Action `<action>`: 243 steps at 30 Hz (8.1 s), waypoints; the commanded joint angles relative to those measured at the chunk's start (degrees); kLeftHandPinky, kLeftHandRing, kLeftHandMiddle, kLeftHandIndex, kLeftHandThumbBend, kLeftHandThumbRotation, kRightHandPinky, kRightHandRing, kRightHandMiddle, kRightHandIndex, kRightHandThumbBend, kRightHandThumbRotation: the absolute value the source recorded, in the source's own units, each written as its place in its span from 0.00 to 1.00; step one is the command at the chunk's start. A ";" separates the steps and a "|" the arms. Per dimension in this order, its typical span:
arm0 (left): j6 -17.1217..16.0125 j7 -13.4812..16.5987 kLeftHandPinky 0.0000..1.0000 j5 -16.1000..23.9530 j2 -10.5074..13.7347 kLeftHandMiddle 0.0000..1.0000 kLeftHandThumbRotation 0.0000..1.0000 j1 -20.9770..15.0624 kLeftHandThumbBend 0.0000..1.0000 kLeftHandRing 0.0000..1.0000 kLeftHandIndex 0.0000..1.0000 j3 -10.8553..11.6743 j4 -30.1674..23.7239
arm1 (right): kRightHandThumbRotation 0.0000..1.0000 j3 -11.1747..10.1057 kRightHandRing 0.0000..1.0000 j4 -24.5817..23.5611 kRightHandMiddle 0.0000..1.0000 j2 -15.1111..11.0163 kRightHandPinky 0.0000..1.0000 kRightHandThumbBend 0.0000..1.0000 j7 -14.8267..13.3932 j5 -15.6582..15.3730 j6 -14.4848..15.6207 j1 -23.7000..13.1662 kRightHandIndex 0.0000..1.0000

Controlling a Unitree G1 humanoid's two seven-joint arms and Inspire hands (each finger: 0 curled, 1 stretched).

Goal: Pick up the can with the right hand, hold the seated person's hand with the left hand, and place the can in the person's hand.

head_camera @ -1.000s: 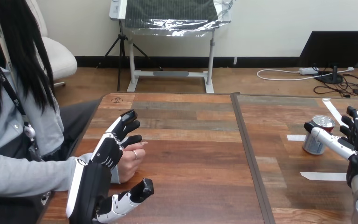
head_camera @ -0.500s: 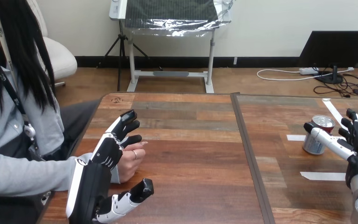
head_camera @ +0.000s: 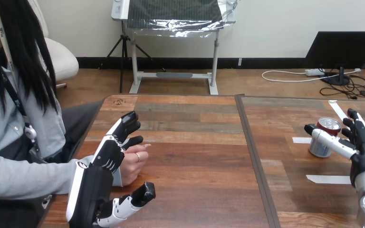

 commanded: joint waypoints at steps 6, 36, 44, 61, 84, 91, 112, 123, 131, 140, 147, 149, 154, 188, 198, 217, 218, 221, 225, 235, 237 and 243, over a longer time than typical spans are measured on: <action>-1.06 -1.52 0.80 -1.83 0.58 0.90 0.65 -2.72 0.96 0.88 0.87 -0.63 0.13 | 0.27 1.07 0.95 0.27 0.95 -2.48 0.94 0.87 -1.05 -1.54 1.09 -6.17 0.97; -0.16 -4.30 0.80 -4.07 1.20 0.90 0.67 -1.36 1.00 0.89 0.88 -0.63 -1.80 | 0.26 2.64 0.93 1.19 0.93 -3.21 0.90 0.87 -2.24 -4.40 5.92 -8.00 0.96; 0.16 -5.22 0.82 -5.20 1.22 0.91 0.66 -1.08 1.00 0.90 0.88 -0.83 -2.24 | 0.31 2.76 0.92 1.43 0.93 -3.29 0.89 0.91 -1.91 -4.61 7.03 -8.37 0.97; 1.15 -6.98 0.84 -6.84 1.18 0.91 0.65 -0.61 1.00 0.91 0.88 -0.97 -3.49 | 0.36 3.28 0.88 1.62 0.91 -3.06 0.83 0.99 -2.04 -5.62 8.59 -9.18 0.96; 1.20 -7.81 0.84 -7.02 0.98 0.91 0.66 -0.68 1.00 0.90 0.88 -0.38 -3.45 | 0.33 4.24 0.68 1.64 0.89 -2.89 0.53 0.99 -2.58 -7.24 9.67 -9.75 0.94; 1.19 -8.07 0.84 -7.39 1.01 0.91 0.66 -0.69 1.00 0.90 0.88 -0.58 -3.42 | 0.31 4.65 0.73 1.64 0.90 -2.91 0.58 0.96 -2.57 -7.62 9.90 -9.95 0.94; 0.83 -7.86 0.83 -6.73 1.03 0.90 0.66 -1.10 1.00 0.90 0.88 -0.22 -3.06 | 0.32 5.03 0.79 1.58 0.90 -3.08 0.68 0.98 -2.26 -7.90 9.81 -10.24 0.93; 0.99 -8.35 0.84 -7.23 1.28 0.91 0.66 -1.15 1.00 0.90 0.88 -0.56 -3.16 | 0.32 4.97 0.51 1.55 0.89 -3.21 0.37 0.97 -2.60 -8.08 9.88 -10.28 0.94; 0.99 -8.63 0.84 -7.43 1.28 0.91 0.66 -1.30 1.00 0.91 0.88 -0.41 -2.85 | 0.34 5.44 0.54 1.48 0.88 -3.35 0.39 0.97 -3.22 -8.84 9.50 -10.11 0.93; 0.84 -8.43 0.84 -6.92 1.06 0.90 0.66 -1.46 1.00 0.90 0.87 -0.05 -2.53 | 0.35 5.62 0.50 1.37 0.88 -3.37 0.34 0.98 -3.55 -8.91 9.77 -9.99 0.94; 0.75 -8.42 0.84 -6.88 0.95 0.90 0.66 -1.54 1.00 0.90 0.87 -0.04 -2.41 | 0.37 5.79 0.49 1.22 0.87 -3.40 0.33 0.99 -4.01 -8.92 9.31 -9.66 0.94; 0.76 -8.36 0.84 -6.84 0.90 0.90 0.66 -1.53 1.00 0.90 0.87 -0.01 -2.46 | 0.38 5.62 0.52 1.17 0.87 -3.36 0.35 1.00 -4.08 -8.71 9.25 -9.55 0.94; 0.80 -8.47 0.83 -7.03 0.92 0.90 0.66 -1.70 1.00 0.89 0.87 -0.07 -2.39 | 0.40 5.52 0.67 0.99 0.88 -3.35 0.51 1.00 -4.13 -8.49 8.99 -9.28 0.94; 0.55 -7.98 0.81 -6.43 0.58 0.90 0.66 -2.22 1.00 0.88 0.87 0.26 -1.44 | 0.41 6.05 0.78 -2.42 0.93 -2.87 0.65 0.96 -6.19 -7.98 1.24 -5.27 0.96; 0.70 -8.21 0.81 -6.79 0.43 0.90 0.65 -2.57 1.00 0.89 0.87 0.09 -1.13 | 0.46 5.90 0.86 -4.98 0.94 -2.34 0.77 0.97 -7.30 -7.42 -3.44 -2.97 0.97; 0.26 -7.35 0.80 -5.32 0.19 0.90 0.67 -3.22 1.00 0.88 0.87 0.57 -0.20 | 0.76 7.72 0.92 -16.23 0.95 -1.47 0.87 0.95 -14.42 -10.33 -6.74 3.42 0.98; 0.41 -7.56 0.80 -5.74 0.19 0.90 0.67 -3.22 1.00 0.88 0.87 0.35 -0.23 | 0.80 7.84 0.93 -16.97 0.95 -1.44 0.87 0.94 -14.91 -10.54 -6.80 3.76 0.98; 0.36 -7.71 0.80 -5.91 0.20 0.90 0.67 -3.36 1.00 0.88 0.87 0.19 -0.06 | 0.88 8.07 0.93 -19.45 0.95 -1.29 0.88 0.91 -16.54 -11.19 -6.44 4.68 0.98; -0.17 -6.93 0.80 -4.88 -0.14 0.90 0.67 -3.57 1.00 0.88 0.86 0.78 0.33 | 0.96 8.69 0.94 -22.34 0.96 -1.44 0.89 0.89 -19.34 -13.13 -6.10 5.59 0.97; -0.42 -6.30 0.78 -3.85 -0.21 0.90 0.68 -3.93 1.00 0.87 0.86 0.69 0.83 | 0.99 9.21 0.96 -27.72 0.95 -2.05 0.92 0.81 -22.10 -15.39 -6.89 5.80 0.97; -0.51 -6.13 0.78 -3.65 -0.28 0.90 0.68 -4.02 1.00 0.87 0.86 0.74 0.93 | 0.98 9.27 0.96 -27.84 0.95 -2.22 0.92 0.81 -22.16 -15.48 -7.24 5.49 0.97; -0.91 -5.21 0.78 -2.59 -0.63 0.90 0.68 -4.23 1.00 0.87 0.86 1.17 1.27 | 0.94 9.68 0.95 -27.29 0.94 -2.81 0.90 0.85 -22.20 -15.93 -7.23 3.67 0.96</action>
